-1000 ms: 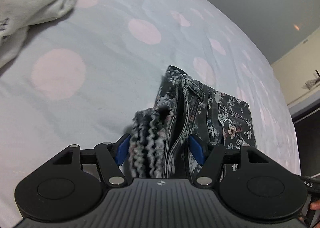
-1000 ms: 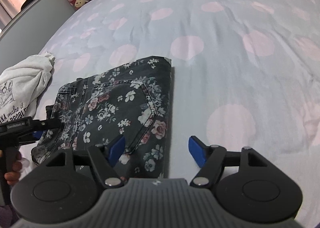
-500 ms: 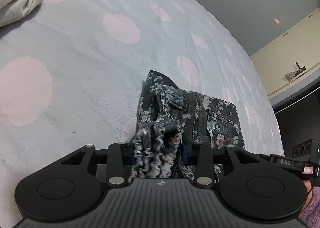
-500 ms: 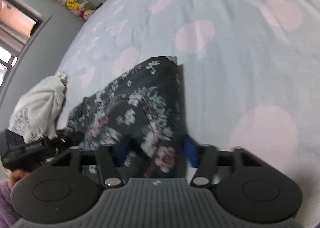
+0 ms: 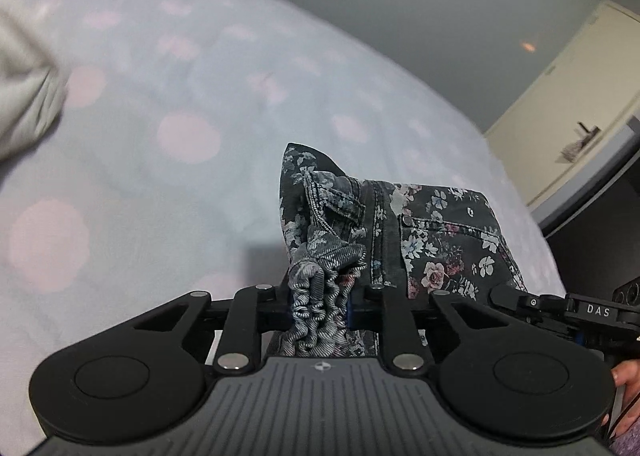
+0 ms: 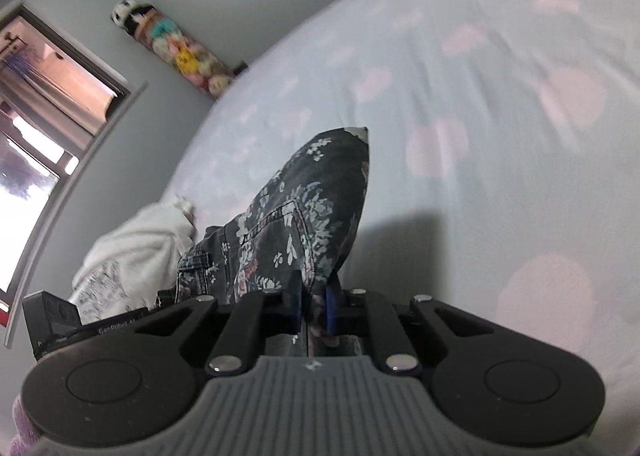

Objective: Fold clothes
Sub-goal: 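Carry the folded jeans with both grippers to the orange towel stack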

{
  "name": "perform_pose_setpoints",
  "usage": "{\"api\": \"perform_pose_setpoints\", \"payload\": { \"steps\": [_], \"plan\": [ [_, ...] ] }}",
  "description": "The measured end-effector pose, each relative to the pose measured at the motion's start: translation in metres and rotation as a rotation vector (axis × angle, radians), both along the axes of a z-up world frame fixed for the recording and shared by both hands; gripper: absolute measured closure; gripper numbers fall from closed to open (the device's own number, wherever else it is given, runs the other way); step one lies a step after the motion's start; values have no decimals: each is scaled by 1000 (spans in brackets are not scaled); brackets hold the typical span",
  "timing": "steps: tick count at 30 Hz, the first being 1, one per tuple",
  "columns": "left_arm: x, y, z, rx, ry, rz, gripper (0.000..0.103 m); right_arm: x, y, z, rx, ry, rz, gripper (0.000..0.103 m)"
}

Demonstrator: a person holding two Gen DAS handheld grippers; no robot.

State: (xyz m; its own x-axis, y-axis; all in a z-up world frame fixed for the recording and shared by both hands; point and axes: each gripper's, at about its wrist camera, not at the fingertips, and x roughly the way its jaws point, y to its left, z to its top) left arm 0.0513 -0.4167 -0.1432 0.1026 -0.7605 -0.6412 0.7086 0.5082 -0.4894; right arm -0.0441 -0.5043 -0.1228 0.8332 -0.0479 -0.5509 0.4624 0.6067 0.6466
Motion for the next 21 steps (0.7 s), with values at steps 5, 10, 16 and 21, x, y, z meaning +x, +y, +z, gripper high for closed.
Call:
{"api": "perform_pose_setpoints", "payload": {
  "steps": [5,10,16,21],
  "plan": [
    [-42,-33,52,-101,-59,-95,85,-52,-8,47,-74,-71,-86,91],
    [-108,-89,98,-191,-83,-275,85,-145,-25,97,-153,-114,-217,91],
    [-218,-169,135,-254,-64,-519,86,-286,-51,153,-227,-86,-382,91],
    [-315,-237,146,-284,21,-706,86,-402,-62,194,-315,16,-508,91]
  ]
}}
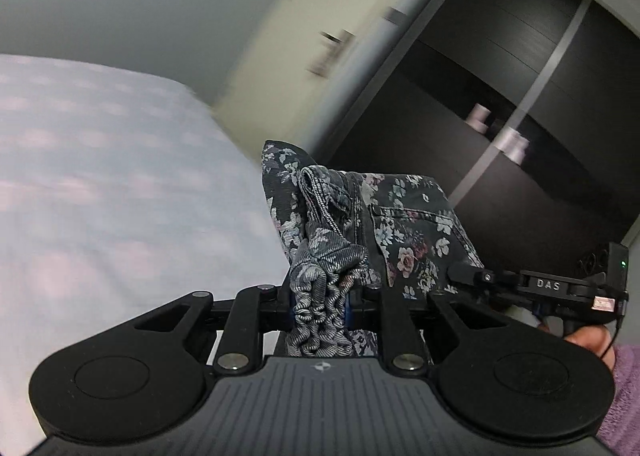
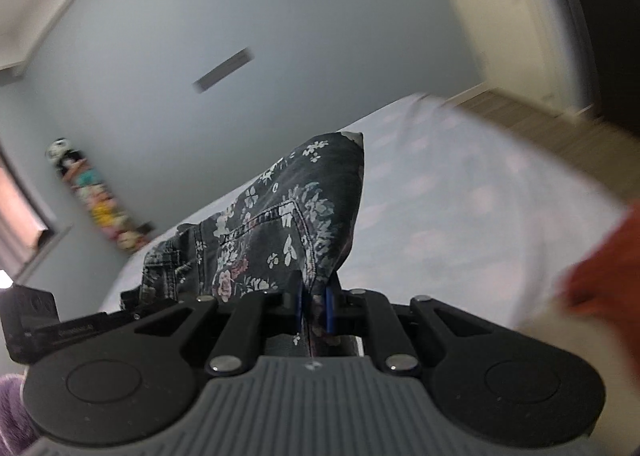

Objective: Fold clothes
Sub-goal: 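Carry the folded jeans with both grippers to the orange towel stack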

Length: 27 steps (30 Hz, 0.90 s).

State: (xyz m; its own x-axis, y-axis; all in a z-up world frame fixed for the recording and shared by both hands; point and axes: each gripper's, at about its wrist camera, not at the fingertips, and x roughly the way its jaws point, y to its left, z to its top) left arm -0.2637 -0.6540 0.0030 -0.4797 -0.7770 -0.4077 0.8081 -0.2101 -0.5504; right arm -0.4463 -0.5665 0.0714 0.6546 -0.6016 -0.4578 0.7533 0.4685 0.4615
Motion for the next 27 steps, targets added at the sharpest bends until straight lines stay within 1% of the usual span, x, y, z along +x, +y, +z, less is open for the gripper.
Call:
{"api": "perform_pose_setpoints", "payload": {
  "steps": [3,6,9,13,15,17,18,21,25,27],
  "plan": [
    [-55,-42,1,3,14,-105,86,-62,-5,20,-19,53,-76,91],
    [-107,-70,5,20,27,-185,87,-117,-7,37,-34,114,-156,91],
    [-154,-92,6,33,28,-258,87,-162,-7,48,-45,165,-223,91],
    [-208,-115,1,47,23,-350,87,-218,-18,56,-17,217,-297,91],
    [-230,-127,-1,45,-8,-394,87,-243,-21,57,12,218,-343,91],
    [-245,-142,-4,50,-37,-427,87,-259,-18,52,29,213,-387,91],
    [-254,-156,-3,48,-57,-443,87,-266,-15,48,42,200,-414,91],
    [-279,-189,-1,35,-136,-505,87,-281,-9,27,105,111,-511,91],
    [-318,-214,0,9,-262,-602,87,-295,-4,-4,166,-2,-618,91],
    [-330,-222,-1,0,-315,-635,87,-298,-6,-18,205,-65,-657,92]
  ]
}}
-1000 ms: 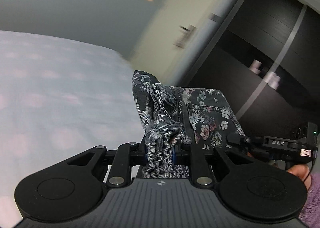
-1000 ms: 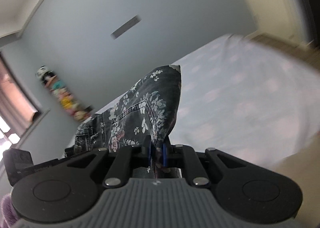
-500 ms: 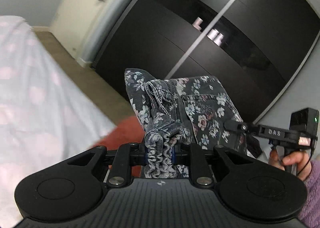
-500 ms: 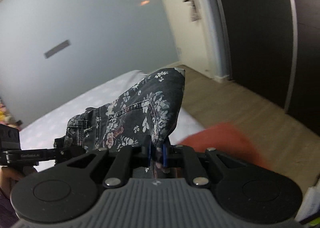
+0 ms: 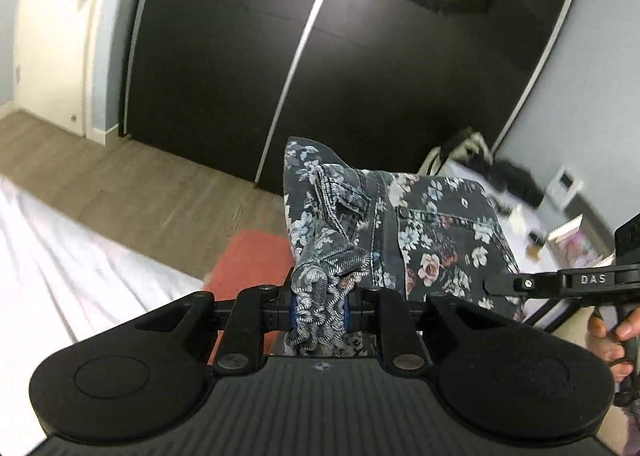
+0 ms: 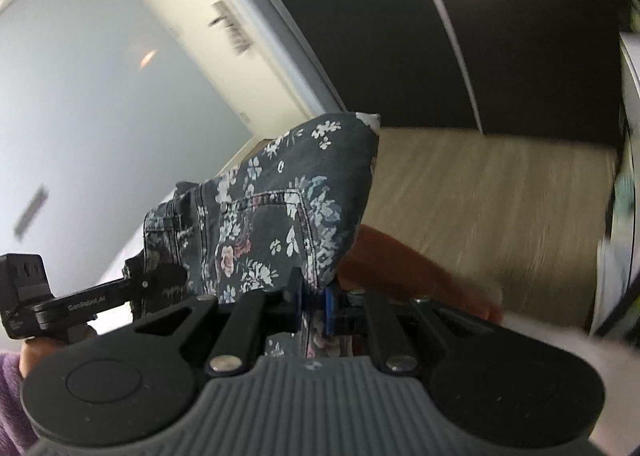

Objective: Fold clothes
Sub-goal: 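Carry the folded jeans with both grippers to the orange towel stack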

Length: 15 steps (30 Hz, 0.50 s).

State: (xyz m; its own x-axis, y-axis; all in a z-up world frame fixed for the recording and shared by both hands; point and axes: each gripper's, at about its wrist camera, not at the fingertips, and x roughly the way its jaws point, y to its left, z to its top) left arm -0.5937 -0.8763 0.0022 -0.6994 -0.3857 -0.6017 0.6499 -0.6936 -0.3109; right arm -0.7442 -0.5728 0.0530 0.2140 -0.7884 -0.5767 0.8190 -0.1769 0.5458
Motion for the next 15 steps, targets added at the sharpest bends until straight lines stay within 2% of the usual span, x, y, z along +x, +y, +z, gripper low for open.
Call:
{"api": "perform_pose_setpoints", "payload": {
  "steps": [2,8,15],
  "plan": [
    [-12,-8,-2,-18,-47,-35,87,1,-6,-11,13,-35,-28,92],
    [-46,-32,-44,-2,-135,-106,86,24,-17,-41,63,-35,-106,92],
    [-62,-52,-76,52,-150,-168,86,18,-33,-95,137,-77,-167,91]
  ]
}}
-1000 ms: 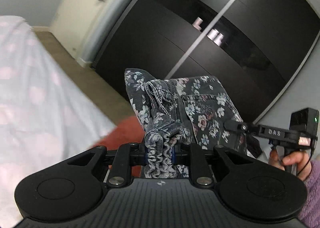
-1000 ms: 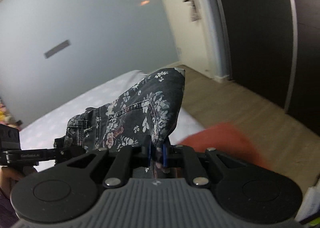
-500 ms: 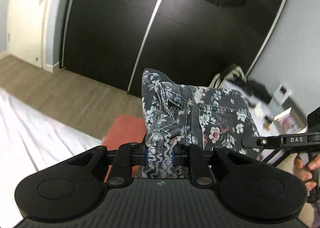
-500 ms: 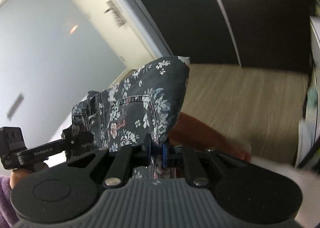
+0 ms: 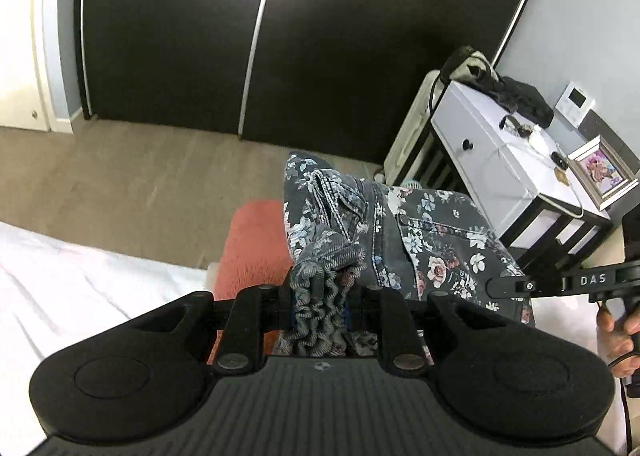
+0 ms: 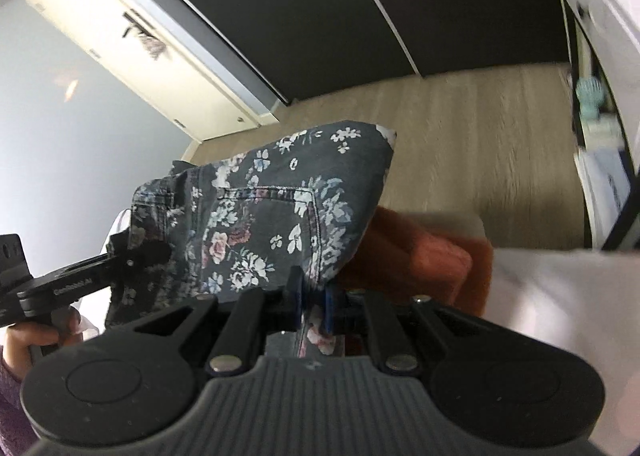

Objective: Fold clothes
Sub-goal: 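Carry the folded jeans with both grippers to the orange towel stack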

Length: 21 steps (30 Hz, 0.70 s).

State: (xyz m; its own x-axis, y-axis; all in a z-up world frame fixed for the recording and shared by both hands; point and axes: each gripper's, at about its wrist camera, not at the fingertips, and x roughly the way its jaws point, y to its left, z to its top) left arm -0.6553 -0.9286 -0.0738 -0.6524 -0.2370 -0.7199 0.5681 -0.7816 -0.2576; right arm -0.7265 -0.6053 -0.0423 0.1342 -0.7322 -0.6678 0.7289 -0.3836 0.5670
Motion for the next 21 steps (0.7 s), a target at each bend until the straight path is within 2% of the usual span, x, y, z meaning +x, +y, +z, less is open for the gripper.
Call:
{"api": "perform_pose_setpoints", "payload": {
  "steps": [5,9,11,14,18,20,21],
  "plan": [
    [6,-16,-24,71,-9,30,84,1,-18,-23,29,-28,-4,91],
    [15,-11,-21,60,29,62,79,5,-17,-24,37,-4,5,89],
    [20,-6,-9,17,42,84,69,-1,-13,-19,29,45,22,85],
    [32,2,12,-61,68,128,68,-4,-6,-10,7,147,26,77],
    [54,11,43,-121,146,188,68,-3,8,11,-50,288,5,76],
    [54,20,49,-134,164,171,84,-1,12,19,-85,351,5,80],
    [51,27,47,-158,149,161,85,1,10,20,-99,365,9,86]
  ]
}}
